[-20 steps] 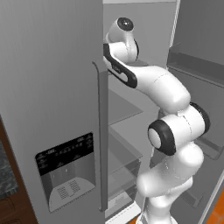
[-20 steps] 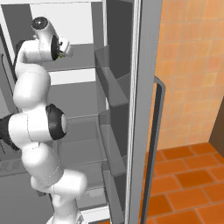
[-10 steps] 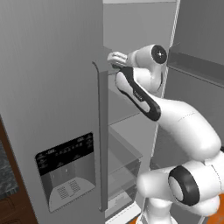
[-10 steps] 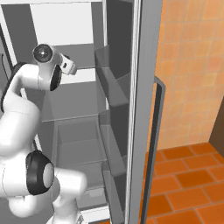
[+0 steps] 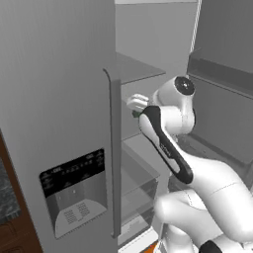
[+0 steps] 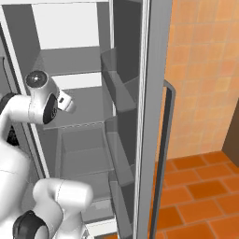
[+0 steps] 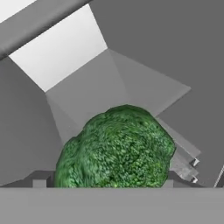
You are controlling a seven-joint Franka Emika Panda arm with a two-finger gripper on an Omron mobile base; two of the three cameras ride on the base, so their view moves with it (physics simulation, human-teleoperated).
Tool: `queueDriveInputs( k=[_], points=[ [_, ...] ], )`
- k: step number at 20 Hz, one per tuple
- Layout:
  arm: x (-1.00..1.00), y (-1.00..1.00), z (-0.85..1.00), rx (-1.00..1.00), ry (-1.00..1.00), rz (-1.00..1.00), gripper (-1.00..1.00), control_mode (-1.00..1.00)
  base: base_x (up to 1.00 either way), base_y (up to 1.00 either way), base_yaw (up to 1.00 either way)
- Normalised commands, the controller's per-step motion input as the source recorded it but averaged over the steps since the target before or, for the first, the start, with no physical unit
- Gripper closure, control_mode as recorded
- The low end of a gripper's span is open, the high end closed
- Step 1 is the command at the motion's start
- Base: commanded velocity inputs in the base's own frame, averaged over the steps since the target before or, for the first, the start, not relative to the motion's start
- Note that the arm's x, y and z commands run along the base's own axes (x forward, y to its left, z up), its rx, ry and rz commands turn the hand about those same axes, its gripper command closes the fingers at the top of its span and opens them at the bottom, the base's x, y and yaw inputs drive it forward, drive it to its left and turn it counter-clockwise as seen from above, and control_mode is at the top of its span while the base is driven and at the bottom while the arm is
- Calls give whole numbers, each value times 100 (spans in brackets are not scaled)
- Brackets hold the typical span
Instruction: Place one broccoli and one chicken drumstick in each tupperware on the nearby counter, to pack two identical lunches.
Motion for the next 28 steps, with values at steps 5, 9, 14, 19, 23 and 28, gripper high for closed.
queueDriveInputs(
  k=[5, 9, 14, 19, 23, 28],
  points=[
    [0, 0, 0, 0, 0, 0, 100, 100, -100, 19, 35],
    [0, 0, 0, 0, 0, 0, 100, 100, -69, 64, 73],
    [0, 0, 0, 0, 0, 0, 100, 100, -7, 100, 49],
    [0, 0, 0, 0, 0, 0, 100, 100, 70, 100, 15],
    [0, 0, 0, 0, 0, 0, 100, 100, 54, 100, 1],
    [0, 0, 0, 0, 0, 0, 100, 100, 30, 100, -3]
  ],
)
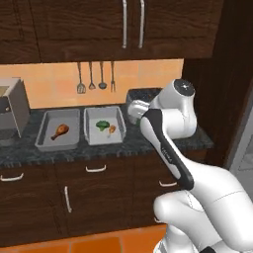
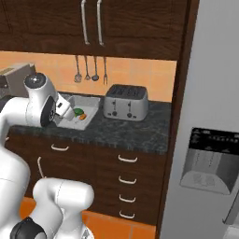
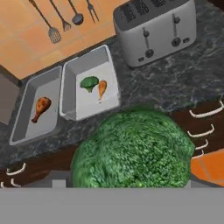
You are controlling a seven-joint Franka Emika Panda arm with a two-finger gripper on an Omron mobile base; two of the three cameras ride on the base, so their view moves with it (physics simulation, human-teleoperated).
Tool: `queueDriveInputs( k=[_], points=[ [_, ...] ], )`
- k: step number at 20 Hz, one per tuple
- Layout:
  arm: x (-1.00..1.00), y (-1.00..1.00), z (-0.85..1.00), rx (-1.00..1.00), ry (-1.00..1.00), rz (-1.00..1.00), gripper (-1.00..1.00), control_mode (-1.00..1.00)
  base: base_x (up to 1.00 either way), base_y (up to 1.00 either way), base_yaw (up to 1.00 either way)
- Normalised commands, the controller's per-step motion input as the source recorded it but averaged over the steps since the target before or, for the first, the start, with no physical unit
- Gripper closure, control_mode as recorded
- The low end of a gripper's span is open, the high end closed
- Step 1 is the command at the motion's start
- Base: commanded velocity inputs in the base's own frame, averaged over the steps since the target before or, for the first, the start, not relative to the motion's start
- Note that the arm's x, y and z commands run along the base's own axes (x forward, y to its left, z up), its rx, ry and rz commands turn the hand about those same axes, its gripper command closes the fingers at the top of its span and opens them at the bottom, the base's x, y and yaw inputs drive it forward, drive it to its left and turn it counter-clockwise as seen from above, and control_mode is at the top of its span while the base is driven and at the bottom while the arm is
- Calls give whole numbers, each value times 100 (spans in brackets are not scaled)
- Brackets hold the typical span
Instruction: Place one broccoli and one chicken drumstick in each tupperware on the nearby counter, to pack two identical lunches.
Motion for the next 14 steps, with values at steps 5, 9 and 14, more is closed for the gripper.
queueDriveInputs(
  k=[5, 9, 14],
  points=[
    [0, 0, 0, 0, 0, 0, 100, 100, 66, 100, -25],
    [0, 0, 0, 0, 0, 0, 100, 100, 95, 98, -30],
    [0, 0, 0, 0, 0, 0, 100, 100, 98, 57, -9]
  ],
)
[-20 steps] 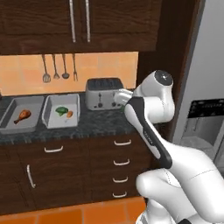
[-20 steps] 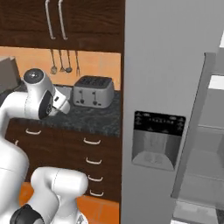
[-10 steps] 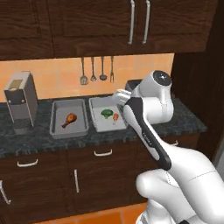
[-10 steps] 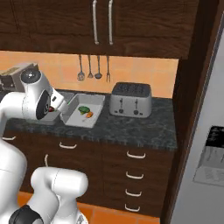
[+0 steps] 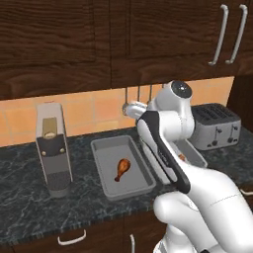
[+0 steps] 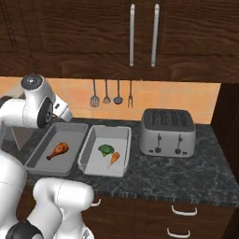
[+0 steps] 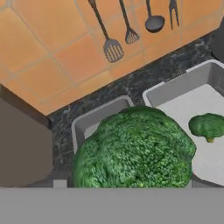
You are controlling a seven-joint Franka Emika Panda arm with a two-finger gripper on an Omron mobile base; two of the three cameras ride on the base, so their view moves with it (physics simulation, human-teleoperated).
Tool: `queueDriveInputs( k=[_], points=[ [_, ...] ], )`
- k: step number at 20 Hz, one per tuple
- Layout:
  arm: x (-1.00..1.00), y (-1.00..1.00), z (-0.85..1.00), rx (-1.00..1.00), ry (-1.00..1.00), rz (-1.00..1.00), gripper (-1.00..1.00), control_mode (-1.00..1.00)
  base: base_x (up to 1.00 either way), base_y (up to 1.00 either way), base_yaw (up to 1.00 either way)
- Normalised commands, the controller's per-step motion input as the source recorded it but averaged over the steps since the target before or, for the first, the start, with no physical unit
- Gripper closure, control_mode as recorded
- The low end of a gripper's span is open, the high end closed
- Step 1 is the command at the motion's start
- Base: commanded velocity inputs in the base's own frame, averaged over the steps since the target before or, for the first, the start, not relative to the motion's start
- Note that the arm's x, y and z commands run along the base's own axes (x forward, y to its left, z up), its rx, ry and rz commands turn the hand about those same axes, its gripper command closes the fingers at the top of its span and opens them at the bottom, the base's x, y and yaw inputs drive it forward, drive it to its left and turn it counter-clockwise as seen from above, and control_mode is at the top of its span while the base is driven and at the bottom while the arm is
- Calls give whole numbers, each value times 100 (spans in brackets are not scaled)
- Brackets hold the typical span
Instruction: Place one broccoli and one chicken drumstick in each tupperware on the nearby counter, to pack two identical lunches.
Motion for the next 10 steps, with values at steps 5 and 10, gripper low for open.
queueDriveInputs(
  k=[5, 10],
  points=[
    [0, -13, -80, 0, 37, 0, 100, -100, 12, 0, 0],
    [34, 33, -100, -5, 22, 0, 100, -100, 0, 0, 0]
  ],
)
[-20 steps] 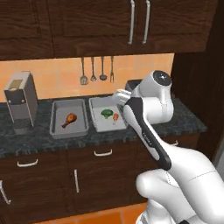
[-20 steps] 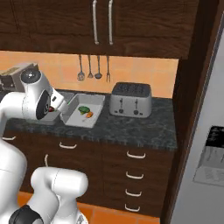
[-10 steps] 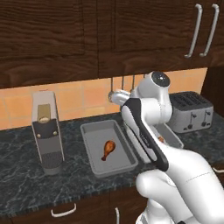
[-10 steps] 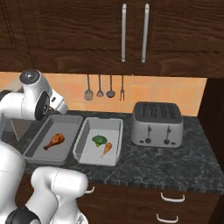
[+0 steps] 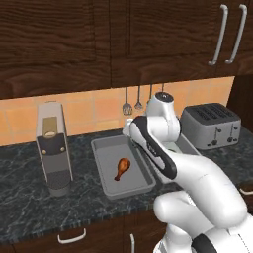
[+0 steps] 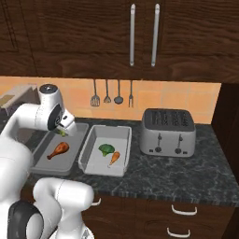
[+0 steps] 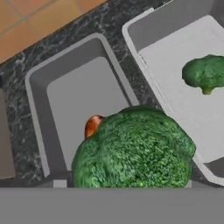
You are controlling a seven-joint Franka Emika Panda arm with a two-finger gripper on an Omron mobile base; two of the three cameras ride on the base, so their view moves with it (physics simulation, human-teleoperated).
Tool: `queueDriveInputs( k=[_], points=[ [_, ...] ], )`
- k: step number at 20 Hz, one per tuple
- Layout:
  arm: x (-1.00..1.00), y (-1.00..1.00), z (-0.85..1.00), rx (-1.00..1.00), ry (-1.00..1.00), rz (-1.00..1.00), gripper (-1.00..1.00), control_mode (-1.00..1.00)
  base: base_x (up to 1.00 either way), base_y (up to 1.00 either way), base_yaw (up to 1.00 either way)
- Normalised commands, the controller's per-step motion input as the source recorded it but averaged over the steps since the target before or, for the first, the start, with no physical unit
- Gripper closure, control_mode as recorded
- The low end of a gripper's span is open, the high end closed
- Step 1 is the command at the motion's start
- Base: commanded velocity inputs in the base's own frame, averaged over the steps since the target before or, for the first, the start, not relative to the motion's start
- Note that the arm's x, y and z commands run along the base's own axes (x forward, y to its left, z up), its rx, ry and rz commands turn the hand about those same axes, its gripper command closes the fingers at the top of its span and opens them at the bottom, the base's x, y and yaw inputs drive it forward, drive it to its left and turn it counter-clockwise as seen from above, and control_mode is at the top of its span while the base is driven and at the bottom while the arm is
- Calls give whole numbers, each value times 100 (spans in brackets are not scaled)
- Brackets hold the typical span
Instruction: Place one broccoli and one chicken drumstick in each tupperware on the nearby counter, to pack two identical lunches.
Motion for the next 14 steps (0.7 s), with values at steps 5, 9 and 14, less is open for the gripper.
queueDriveInputs(
  k=[5, 9, 14],
  points=[
    [86, 58, -87, -11, -8, 0, 100, -100, 0, 0, 0],
    [84, 14, -66, -7, -12, -1, -100, -100, 0, 0, 0],
    [37, 0, -3, 0, 1, -4, -100, -100, 0, 0, 0]
  ],
)
